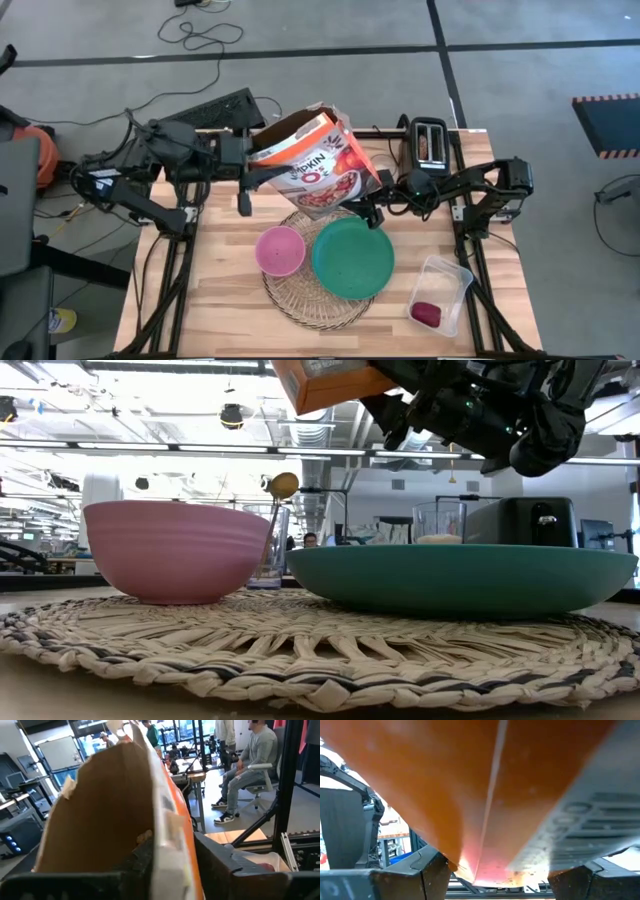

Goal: Arrange a breakfast setting
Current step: Pour the cereal into the pink bowl from the cereal box

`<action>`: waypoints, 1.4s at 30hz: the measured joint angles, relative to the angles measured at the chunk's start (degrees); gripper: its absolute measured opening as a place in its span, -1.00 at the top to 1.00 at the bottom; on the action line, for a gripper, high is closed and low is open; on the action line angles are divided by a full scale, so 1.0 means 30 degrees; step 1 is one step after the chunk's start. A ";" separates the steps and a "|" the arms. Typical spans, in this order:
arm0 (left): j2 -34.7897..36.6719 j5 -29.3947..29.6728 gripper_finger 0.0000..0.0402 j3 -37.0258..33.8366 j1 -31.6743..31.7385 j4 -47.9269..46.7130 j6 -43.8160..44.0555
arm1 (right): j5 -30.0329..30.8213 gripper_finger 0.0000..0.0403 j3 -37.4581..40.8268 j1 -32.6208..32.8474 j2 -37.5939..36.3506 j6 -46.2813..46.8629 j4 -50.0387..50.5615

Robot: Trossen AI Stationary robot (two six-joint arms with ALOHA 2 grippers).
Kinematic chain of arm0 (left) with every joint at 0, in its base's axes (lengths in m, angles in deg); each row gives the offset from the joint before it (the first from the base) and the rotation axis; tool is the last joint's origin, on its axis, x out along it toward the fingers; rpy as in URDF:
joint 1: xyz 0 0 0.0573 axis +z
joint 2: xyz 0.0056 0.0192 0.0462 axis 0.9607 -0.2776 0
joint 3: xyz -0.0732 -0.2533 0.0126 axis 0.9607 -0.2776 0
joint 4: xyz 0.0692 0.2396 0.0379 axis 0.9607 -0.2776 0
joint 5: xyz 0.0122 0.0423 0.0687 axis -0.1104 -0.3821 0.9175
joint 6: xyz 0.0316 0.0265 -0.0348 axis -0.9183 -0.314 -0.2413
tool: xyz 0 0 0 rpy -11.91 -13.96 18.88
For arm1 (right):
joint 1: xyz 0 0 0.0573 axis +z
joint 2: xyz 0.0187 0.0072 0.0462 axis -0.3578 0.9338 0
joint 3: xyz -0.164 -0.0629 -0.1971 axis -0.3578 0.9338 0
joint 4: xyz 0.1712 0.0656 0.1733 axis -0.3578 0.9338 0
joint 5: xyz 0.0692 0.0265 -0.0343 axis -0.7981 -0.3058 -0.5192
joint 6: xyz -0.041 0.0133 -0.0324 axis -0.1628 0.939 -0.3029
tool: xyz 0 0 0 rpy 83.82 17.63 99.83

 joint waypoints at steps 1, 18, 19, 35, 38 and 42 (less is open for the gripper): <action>0.0051 -0.0011 0.43 0.0000 0.0000 -0.0006 0.0025 | 0.0000 -0.43 0.0000 0.0000 0.0000 0.0005 0.0030; -0.0886 0.0824 0.68 0.0058 -0.0036 -0.1317 -0.0545 | -0.0321 -0.65 0.0059 -0.0095 0.0073 0.0440 -0.0424; -0.1020 0.0816 0.76 0.0070 -0.0036 -0.1306 -0.0618 | -0.0311 -0.67 0.0003 -0.0095 0.0073 0.0452 -0.0420; -0.1105 0.1399 1.00 0.0102 -0.0036 -0.0378 -0.0841 | 0.0488 -0.75 -0.1217 -0.0087 0.0073 0.0271 -0.0544; -0.1105 0.1398 1.00 0.0093 -0.0036 -0.0387 -0.0824 | 0.0423 -0.59 -0.1217 -0.0087 0.0073 0.0169 -0.0551; -0.1107 0.1357 0.96 0.0060 -0.0108 -0.0307 -0.0642 | 0.0422 -0.35 -0.1123 -0.0087 0.0073 -0.0080 -0.0466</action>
